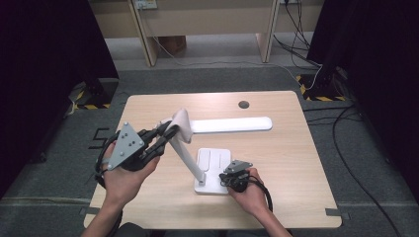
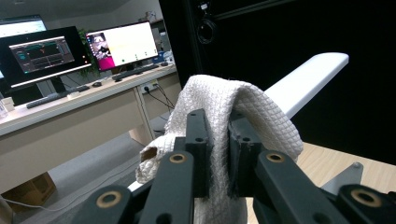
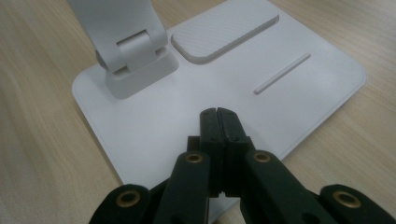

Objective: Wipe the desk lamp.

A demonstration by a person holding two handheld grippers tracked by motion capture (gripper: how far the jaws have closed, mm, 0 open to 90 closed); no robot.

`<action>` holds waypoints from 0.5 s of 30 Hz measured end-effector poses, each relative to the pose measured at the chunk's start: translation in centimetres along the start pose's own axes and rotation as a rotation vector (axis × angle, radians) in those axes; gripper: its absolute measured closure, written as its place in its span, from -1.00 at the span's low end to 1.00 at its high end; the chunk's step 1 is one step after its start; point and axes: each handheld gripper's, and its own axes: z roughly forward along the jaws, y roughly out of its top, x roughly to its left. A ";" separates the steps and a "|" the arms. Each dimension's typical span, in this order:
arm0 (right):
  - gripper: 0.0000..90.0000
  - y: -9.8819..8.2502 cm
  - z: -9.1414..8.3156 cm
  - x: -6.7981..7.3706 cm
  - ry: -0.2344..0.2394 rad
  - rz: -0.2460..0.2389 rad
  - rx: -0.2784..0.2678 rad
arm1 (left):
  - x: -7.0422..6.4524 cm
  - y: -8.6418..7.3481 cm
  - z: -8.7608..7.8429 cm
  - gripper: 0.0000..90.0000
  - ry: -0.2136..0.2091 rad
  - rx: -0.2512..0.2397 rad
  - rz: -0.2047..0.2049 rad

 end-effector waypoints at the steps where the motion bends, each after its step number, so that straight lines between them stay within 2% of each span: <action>1: 1.00 0.0 0.0 0.0 -0.001 0.003 0.001 | 0.0 0.0 0.1 0.80 0.000 -0.001 -0.001; 15: 1.00 0.0 0.0 0.0 -0.002 -0.003 -0.001 | -0.5 0.2 0.7 0.80 -0.010 0.001 -0.002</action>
